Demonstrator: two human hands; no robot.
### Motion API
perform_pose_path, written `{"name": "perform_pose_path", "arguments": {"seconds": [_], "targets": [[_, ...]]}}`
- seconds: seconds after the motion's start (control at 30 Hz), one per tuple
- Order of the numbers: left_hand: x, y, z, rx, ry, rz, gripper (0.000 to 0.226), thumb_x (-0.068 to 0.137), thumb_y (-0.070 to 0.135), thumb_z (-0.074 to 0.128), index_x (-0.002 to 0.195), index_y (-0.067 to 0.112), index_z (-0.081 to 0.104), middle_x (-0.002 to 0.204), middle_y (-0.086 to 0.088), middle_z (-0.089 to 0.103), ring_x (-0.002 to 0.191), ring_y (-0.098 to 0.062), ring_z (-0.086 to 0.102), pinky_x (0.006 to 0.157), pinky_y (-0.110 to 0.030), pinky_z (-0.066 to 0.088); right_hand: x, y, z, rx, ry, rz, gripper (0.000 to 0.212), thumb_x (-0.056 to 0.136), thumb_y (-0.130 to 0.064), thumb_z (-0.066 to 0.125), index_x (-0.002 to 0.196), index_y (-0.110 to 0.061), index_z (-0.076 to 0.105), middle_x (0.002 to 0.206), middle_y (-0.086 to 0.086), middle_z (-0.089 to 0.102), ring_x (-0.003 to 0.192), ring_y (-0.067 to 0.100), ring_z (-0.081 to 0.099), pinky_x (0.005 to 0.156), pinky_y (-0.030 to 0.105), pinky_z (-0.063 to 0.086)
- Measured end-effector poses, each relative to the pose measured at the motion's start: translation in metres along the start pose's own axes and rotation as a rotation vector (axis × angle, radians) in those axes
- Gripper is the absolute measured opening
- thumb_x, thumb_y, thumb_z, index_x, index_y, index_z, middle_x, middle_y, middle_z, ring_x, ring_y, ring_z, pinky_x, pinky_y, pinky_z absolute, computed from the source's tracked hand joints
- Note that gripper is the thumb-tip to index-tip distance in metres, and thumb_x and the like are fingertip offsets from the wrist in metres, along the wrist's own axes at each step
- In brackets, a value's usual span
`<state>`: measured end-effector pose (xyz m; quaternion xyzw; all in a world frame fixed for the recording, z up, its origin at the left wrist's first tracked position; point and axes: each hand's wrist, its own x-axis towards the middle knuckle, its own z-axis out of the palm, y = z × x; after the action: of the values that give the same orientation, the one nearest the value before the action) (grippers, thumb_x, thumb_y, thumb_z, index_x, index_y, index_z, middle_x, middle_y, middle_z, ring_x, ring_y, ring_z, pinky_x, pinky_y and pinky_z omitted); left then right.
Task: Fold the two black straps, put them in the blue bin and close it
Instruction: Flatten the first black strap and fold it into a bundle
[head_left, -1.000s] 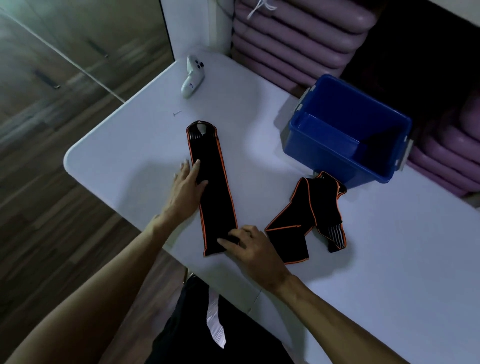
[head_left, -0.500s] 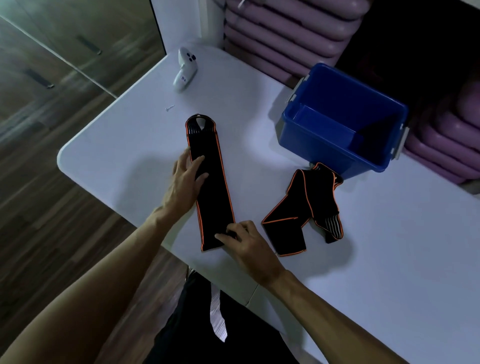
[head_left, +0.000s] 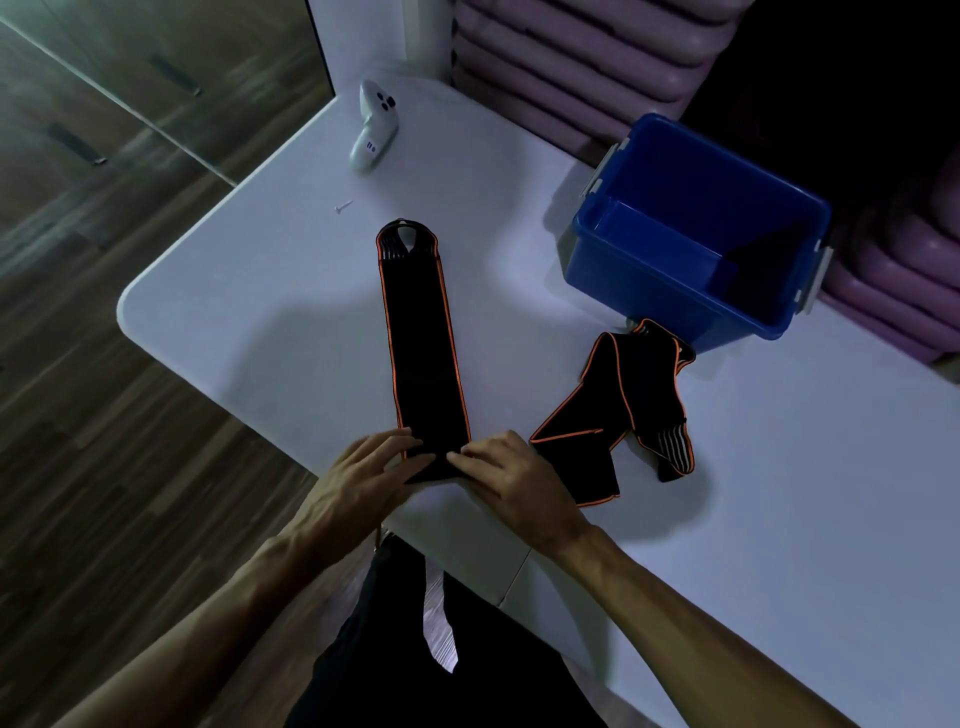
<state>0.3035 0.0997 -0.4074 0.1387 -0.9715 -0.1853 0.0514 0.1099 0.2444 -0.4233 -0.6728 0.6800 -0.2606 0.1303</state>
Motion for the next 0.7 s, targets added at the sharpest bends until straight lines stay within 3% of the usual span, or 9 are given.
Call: {"name": "perform_pose_path", "arguments": {"seconds": [0.13,0.27,0.37,0.53,0.7], "targets": [[0.002,0.001,-0.007,0.011,0.045,0.002,0.052,0.102,0.044,0.027,0.112,0.014,0.068,0.122,-0.008,0.065,0.121,-0.024,0.058,0.093,-0.038,0.052,0.001,-0.003,-0.002,-0.026,0.029,0.005,0.033,0.097,-0.027,0.058,0.123,-0.010,0.066,0.119,0.013,0.064,0.101,0.029,0.059,0.087,0.037,0.052],[0.002,-0.003,0.000,-0.023,-0.017,0.004,0.038,0.095,0.039,0.041,0.110,0.013,0.065,0.137,-0.011,0.056,0.132,-0.024,0.048,0.101,-0.039,0.049,-0.001,-0.008,-0.002,0.019,0.018,0.042,0.030,0.097,-0.023,0.052,0.118,-0.008,0.068,0.116,0.013,0.064,0.104,0.029,0.060,0.088,0.037,0.052],[0.004,-0.003,0.001,-0.097,-0.048,-0.020,0.038,0.095,0.039,0.040,0.113,0.013,0.062,0.138,-0.010,0.055,0.133,-0.022,0.047,0.101,-0.040,0.049,0.000,-0.008,-0.002,0.069,-0.016,0.049,0.026,0.096,-0.021,0.058,0.115,-0.007,0.067,0.113,0.010,0.065,0.105,0.026,0.058,0.091,0.035,0.049],[0.000,0.004,0.006,-0.234,-0.009,-0.120,0.051,0.097,0.048,0.033,0.114,0.010,0.062,0.138,-0.006,0.054,0.134,-0.019,0.045,0.108,-0.029,0.042,0.005,-0.005,-0.004,0.155,-0.050,0.126,0.023,0.094,-0.019,0.063,0.115,-0.011,0.063,0.118,0.005,0.063,0.116,0.018,0.054,0.097,0.034,0.046],[0.000,0.008,0.003,-0.260,0.018,-0.197,0.046,0.093,0.053,0.041,0.114,0.019,0.065,0.112,0.003,0.054,0.102,-0.012,0.046,0.084,-0.018,0.042,0.015,-0.007,-0.008,0.205,-0.073,0.158,0.020,0.094,-0.020,0.062,0.112,-0.012,0.063,0.108,0.002,0.065,0.105,0.016,0.056,0.090,0.030,0.047]]}}
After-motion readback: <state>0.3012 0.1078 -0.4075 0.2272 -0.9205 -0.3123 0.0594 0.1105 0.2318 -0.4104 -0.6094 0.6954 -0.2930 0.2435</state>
